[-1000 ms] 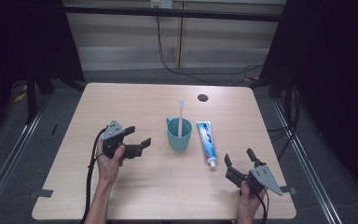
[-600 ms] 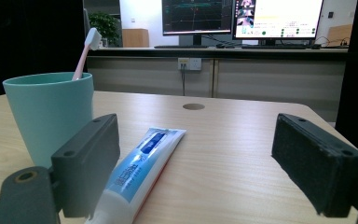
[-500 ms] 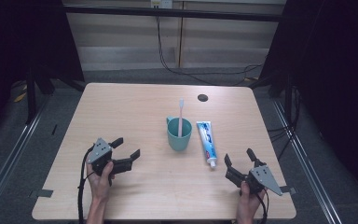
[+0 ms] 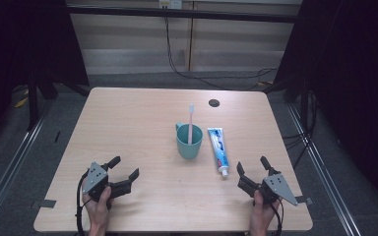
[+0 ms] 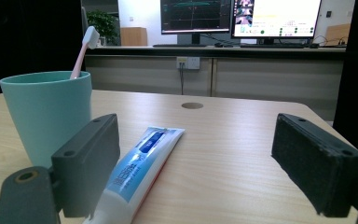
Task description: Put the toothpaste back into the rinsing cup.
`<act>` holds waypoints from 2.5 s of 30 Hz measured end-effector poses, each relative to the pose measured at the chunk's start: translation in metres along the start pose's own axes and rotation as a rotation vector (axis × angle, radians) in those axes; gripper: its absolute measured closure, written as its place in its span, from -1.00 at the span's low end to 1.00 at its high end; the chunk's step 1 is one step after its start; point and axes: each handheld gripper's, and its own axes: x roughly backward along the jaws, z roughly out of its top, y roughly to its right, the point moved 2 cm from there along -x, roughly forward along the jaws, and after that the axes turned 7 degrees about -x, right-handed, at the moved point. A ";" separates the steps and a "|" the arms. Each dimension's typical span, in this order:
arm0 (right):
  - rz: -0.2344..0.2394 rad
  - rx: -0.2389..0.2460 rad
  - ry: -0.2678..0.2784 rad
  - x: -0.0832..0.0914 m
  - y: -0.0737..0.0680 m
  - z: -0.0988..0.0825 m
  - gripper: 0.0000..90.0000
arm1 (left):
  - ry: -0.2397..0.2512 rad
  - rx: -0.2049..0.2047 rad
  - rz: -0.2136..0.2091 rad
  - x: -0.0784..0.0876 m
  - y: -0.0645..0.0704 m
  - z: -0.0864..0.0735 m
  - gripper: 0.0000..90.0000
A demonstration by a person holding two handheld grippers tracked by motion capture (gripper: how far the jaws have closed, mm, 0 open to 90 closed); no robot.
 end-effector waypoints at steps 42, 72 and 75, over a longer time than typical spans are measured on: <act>0.203 -0.009 -0.447 -0.050 -0.010 0.065 -0.33 | 0.156 -0.075 0.019 0.016 0.007 -0.004 -0.65; 0.256 -0.100 -0.792 -0.101 -0.016 0.077 -0.22 | 0.157 -0.075 0.012 0.016 0.007 -0.005 -0.65; 0.246 -0.105 -0.835 -0.105 -0.015 0.076 -0.22 | 0.157 -0.075 0.013 0.016 0.007 -0.005 -0.65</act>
